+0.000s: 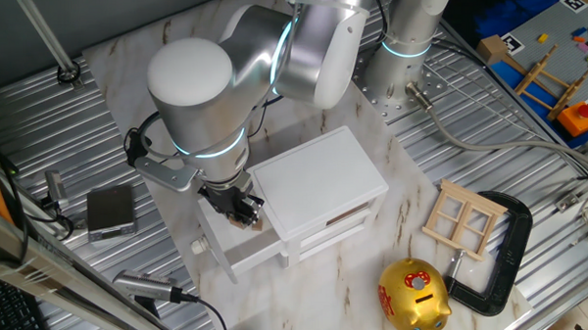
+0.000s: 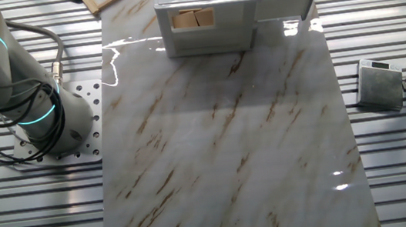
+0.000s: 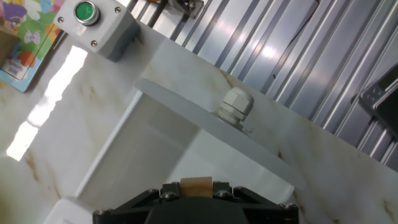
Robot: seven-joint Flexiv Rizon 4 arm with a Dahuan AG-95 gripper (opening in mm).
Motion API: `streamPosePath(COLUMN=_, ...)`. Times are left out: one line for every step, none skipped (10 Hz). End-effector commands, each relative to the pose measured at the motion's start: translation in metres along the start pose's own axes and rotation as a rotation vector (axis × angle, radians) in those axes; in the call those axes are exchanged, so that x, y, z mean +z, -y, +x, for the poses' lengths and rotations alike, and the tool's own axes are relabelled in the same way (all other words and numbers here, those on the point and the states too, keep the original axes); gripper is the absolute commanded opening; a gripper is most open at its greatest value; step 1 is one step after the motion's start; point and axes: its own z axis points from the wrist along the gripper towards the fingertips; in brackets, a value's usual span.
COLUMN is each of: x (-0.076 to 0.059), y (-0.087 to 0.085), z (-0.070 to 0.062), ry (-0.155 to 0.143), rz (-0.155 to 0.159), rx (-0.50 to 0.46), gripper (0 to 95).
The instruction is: Put things in the drawer
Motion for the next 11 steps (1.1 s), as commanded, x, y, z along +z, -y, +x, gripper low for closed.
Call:
streamPosePath(x=0.0005, y=0.0, z=0.0001, ry=-0.002, rz=0.002, rx=0.0, gripper=0.0)
streamPosePath(x=0.001, y=0.0001, z=0.0, ry=-0.003, rz=0.002, rx=-0.001, gripper=0.0)
streamPosePath(x=0.0019, y=0.0002, z=-0.0001, ry=-0.002, rz=0.001, rx=-0.003, gripper=0.0)
streamPosePath(x=0.0021, y=0.0001, z=-0.0001, ry=-0.002, rz=0.001, rx=-0.003, gripper=0.0)
streamPosePath(x=0.0022, y=0.0001, z=-0.0002, ry=-0.003, rz=0.002, rx=-0.005, gripper=0.0)
streamPosePath(x=0.0022, y=0.0001, z=-0.0002, ry=-0.003, rz=0.002, rx=-0.008, gripper=19.0)
streamPosePath(x=0.0023, y=0.0001, z=-0.0002, ry=-0.003, rz=0.002, rx=-0.007, gripper=19.0)
streamPosePath(x=0.0023, y=0.0, z=-0.0002, ry=-0.003, rz=0.002, rx=-0.007, gripper=19.0)
streamPosePath(x=0.0023, y=0.0, z=-0.0002, ry=-0.003, rz=0.002, rx=-0.009, gripper=19.0)
streamPosePath(x=0.0023, y=0.0, z=-0.0002, ry=-0.003, rz=0.002, rx=-0.01, gripper=19.0)
streamPosePath(x=0.0023, y=0.0, z=-0.0002, ry=-0.003, rz=0.002, rx=-0.012, gripper=19.0)
